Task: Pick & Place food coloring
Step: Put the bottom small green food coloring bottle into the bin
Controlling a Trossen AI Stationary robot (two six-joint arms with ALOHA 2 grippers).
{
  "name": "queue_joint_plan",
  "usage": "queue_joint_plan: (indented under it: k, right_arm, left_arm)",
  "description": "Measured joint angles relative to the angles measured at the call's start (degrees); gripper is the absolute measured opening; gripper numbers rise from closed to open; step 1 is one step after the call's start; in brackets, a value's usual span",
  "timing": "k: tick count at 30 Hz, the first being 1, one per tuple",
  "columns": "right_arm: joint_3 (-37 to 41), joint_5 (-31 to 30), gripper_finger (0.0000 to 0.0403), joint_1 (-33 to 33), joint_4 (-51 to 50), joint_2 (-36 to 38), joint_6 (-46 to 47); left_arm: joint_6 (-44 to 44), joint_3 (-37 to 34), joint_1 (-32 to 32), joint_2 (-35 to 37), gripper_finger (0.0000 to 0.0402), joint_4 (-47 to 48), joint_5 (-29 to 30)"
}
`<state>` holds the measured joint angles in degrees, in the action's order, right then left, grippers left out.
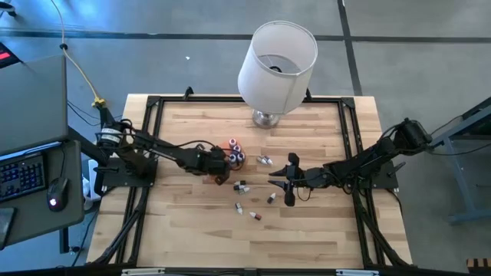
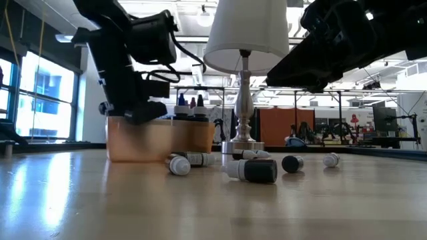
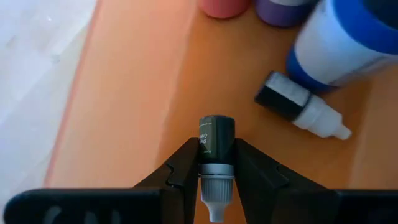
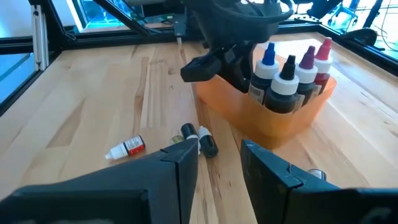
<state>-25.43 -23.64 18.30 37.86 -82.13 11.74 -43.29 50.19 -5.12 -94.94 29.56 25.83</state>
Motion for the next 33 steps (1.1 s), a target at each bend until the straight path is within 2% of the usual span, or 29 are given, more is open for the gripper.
queue_joint_plan:
  k: [23, 33]
  right_arm:
    - [0.0, 0.02, 0.0114, 0.0, -0.36, 0.0, -0.01]
    - [0.02, 0.02, 0.0114, 0.0, -0.34, 0.0, -0.04]
  left_arm:
    - [9.39, 0.13, -0.09, 0.09, 0.0086, -3.03, -7.05]
    - [9.75, 0.13, -0.11, 0.09, 0.0086, -3.08, -5.62]
